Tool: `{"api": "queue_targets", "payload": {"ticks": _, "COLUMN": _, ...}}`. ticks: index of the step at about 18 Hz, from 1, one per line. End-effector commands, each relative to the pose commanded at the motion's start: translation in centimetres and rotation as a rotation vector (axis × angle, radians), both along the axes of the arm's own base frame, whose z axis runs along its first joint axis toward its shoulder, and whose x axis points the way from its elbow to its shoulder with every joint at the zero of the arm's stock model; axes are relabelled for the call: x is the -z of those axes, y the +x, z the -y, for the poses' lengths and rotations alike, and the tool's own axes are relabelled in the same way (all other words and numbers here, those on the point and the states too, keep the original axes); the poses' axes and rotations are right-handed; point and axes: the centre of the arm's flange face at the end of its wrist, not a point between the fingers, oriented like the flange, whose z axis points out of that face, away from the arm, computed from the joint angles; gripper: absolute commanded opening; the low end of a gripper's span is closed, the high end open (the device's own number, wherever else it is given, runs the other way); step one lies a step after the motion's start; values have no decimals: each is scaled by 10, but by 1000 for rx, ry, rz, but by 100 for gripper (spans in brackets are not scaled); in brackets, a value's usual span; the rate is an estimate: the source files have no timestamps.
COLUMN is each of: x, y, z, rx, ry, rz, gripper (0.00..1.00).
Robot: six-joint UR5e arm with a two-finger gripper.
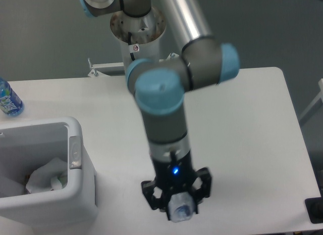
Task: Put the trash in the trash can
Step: 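Lift the bottle and carry it over the white bin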
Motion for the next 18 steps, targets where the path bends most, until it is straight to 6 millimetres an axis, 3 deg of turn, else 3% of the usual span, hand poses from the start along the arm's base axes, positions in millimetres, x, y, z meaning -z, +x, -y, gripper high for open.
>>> {"api": "queue_targets", "payload": {"ticks": 4, "x": -30, "y": 14, "z": 8, "rx": -29, "ry": 70, "rz": -7, "gripper": 55}}
{"api": "queue_targets", "payload": {"ticks": 8, "x": -46, "y": 31, "z": 6, "rx": -35, "ry": 121, "rz": 14, "gripper": 55}}
{"api": "queue_targets", "payload": {"ticks": 13, "x": -78, "y": 77, "z": 2, "rx": -27, "ry": 182, "rz": 26, "gripper": 55}}
{"api": "queue_targets", "payload": {"ticks": 18, "x": -89, "y": 111, "z": -9, "rx": -19, "ry": 218, "rz": 54, "gripper": 55}}
